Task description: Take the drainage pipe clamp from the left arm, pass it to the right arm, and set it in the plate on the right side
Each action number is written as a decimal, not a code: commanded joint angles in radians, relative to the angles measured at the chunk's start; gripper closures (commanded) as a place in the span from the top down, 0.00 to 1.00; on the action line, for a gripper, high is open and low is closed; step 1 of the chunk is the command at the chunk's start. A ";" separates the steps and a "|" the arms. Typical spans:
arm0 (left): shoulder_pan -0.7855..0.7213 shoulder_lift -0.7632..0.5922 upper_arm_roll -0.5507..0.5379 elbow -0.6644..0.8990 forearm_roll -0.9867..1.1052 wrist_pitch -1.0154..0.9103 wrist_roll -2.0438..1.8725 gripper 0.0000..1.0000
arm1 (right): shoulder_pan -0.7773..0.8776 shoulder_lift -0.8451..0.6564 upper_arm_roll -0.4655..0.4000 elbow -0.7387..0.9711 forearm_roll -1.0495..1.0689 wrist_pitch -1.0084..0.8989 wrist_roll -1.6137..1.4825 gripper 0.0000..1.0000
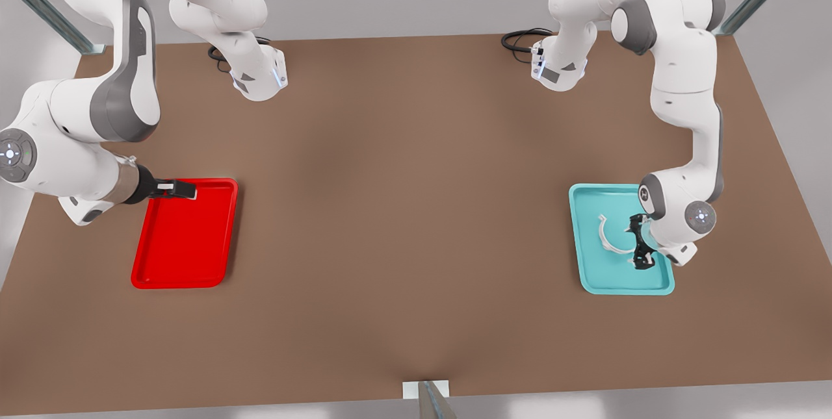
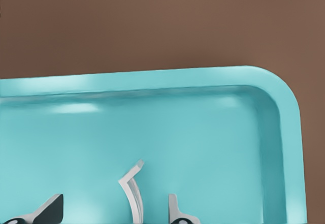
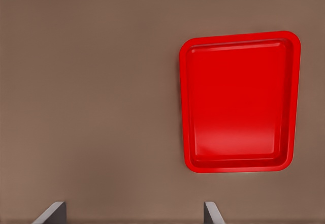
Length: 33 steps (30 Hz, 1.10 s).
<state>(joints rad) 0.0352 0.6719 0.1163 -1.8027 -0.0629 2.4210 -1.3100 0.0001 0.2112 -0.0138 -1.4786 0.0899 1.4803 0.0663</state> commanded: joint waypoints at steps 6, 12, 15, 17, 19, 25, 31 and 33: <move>0.003 0.012 0.000 0.000 0.012 0.021 -0.247 0.97 | 0.001 0.000 0.000 0.000 0.001 -0.002 -0.002 1.00; 0.003 0.021 0.000 0.000 0.012 0.021 -0.222 0.48 | 0.001 0.000 0.000 0.000 0.001 -0.002 -0.002 1.00; 0.003 0.021 0.000 0.000 0.012 0.021 -0.222 0.48 | 0.001 0.000 0.000 -0.006 0.001 -0.003 -0.002 1.00; 0.003 0.020 0.000 0.000 0.012 0.021 -0.224 0.38 | 0.001 0.000 0.000 -0.006 0.001 -0.003 -0.002 1.00; 0.003 0.015 0.000 0.000 0.012 0.018 -0.226 0.24 | 0.001 0.000 0.001 -0.006 0.001 -0.003 -0.002 1.00; -0.003 -0.008 -0.001 0.003 0.015 -0.003 -0.219 0.21 | 0.001 0.000 0.001 -0.011 0.001 -0.002 -0.002 1.00; -0.005 -0.018 -0.003 0.016 0.015 -0.048 -0.192 0.21 | 0.001 0.000 0.001 -0.011 0.002 -0.002 -0.002 1.00; -0.009 -0.029 -0.013 0.023 0.011 -0.080 -0.190 0.21 | 0.001 0.000 0.001 -0.011 0.002 -0.002 -0.002 1.00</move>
<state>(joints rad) 0.0280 0.6480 0.1055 -1.7813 -0.0488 2.3826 -1.4919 0.0015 0.2131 -0.0122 -1.4899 0.0904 1.4781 0.0648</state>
